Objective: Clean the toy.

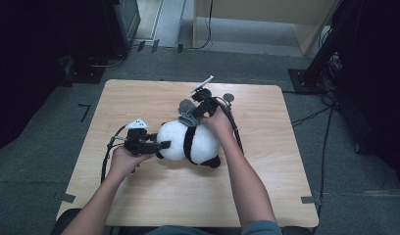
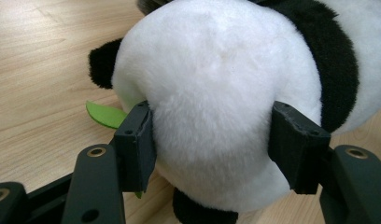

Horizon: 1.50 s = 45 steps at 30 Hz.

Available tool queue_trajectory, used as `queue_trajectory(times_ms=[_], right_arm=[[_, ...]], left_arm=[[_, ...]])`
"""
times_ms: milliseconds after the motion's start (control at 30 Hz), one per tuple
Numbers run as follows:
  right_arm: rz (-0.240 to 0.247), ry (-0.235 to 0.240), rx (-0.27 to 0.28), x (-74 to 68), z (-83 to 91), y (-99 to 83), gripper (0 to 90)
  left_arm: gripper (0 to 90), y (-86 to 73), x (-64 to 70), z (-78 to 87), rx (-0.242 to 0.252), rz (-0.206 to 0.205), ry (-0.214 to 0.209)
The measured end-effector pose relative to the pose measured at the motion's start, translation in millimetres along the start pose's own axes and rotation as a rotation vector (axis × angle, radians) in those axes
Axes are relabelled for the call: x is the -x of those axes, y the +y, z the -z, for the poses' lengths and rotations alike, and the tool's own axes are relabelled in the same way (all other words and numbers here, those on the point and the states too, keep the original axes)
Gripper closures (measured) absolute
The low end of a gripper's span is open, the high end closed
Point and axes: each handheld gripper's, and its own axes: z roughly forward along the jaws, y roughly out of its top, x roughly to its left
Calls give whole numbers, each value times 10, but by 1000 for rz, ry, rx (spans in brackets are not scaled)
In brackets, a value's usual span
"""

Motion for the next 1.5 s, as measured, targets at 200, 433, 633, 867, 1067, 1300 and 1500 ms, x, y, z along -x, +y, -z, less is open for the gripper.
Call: queue_trajectory(times_ms=[200, 433, 633, 867, 1067, 1300, 1500], right_arm=[[-82, 15, 18, 245, 39, -170, 695], [-144, 10, 32, 445, 74, -348, 697], [-182, -16, 40, 575, 98, -487, 699], [-221, -32, 59, 711, 74, -699, 703], [-224, -45, 63, 759, 69, -794, 703], [-223, -138, 148, 764, 339, -804, 719], [-162, -142, 256, 565, 680, -620, 719]], left_arm=[[382, 0, 7, -8, 4, 0, -4], [382, -2, 6, -10, 7, -5, -8], [382, -4, 2, -5, 4, -8, -10], [384, -6, -6, -2, 7, -4, -14], [389, -9, -6, 5, 5, -2, -16], [393, -12, 0, 26, -3, -5, -21], [395, -28, -9, 37, 7, 5, -37]])
